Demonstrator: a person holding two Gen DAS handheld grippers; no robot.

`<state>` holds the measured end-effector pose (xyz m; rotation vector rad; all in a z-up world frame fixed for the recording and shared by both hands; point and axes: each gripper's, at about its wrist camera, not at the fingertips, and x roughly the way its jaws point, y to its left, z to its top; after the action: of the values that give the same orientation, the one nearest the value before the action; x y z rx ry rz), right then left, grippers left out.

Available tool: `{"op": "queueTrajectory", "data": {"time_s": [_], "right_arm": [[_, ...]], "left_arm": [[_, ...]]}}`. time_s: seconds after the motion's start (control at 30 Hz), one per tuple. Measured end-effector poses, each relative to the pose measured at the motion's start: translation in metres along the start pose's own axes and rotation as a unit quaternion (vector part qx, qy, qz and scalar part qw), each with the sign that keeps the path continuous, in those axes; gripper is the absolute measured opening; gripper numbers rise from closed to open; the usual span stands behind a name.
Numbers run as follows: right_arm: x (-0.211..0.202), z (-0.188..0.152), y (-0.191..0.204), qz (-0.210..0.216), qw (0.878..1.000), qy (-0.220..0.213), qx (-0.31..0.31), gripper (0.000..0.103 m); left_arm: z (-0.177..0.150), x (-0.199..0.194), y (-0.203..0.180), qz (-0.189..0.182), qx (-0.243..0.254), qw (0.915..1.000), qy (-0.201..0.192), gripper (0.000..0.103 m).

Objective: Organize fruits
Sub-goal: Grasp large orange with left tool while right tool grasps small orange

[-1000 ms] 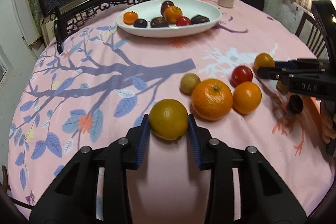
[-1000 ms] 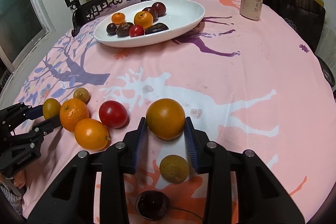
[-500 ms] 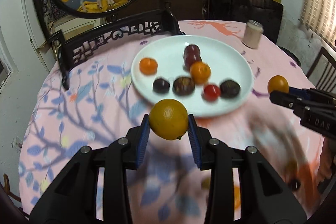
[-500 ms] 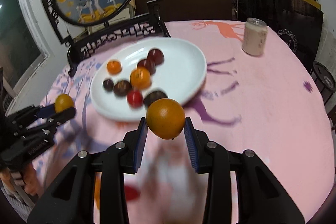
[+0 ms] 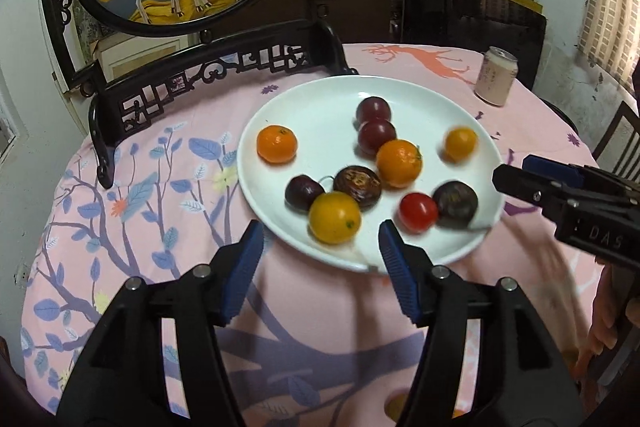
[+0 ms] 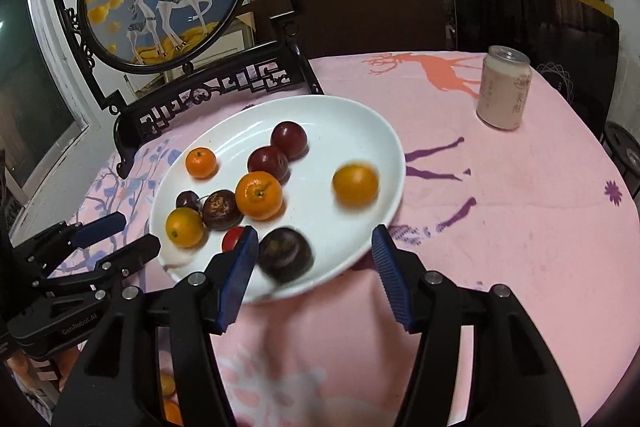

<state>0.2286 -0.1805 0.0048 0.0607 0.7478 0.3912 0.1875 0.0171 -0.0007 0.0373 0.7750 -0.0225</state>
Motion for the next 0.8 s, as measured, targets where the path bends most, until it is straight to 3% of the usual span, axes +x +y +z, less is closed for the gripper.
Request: {"op": "queueTrajectory", "data": {"time_s": [0.27, 0.4, 0.8], "right_arm": [[-0.019, -0.021, 0.01, 0.014, 1.0, 0.009, -0.012, 0.06], [-0.034, -0.03, 0.015, 0.021, 1.0, 0.002, -0.02, 0.06], [-0.076, -0.07, 0.002, 0.031, 0.999, -0.014, 0.006, 0.06]], "left_arm": [[-0.04, -0.025, -0.018, -0.006, 0.044, 0.999, 0.006, 0.061], [-0.059, -0.045, -0.023, -0.013, 0.058, 0.9982, -0.002, 0.068], [-0.104, -0.081, -0.046, -0.041, 0.102, 0.9939, -0.006, 0.069]]}}
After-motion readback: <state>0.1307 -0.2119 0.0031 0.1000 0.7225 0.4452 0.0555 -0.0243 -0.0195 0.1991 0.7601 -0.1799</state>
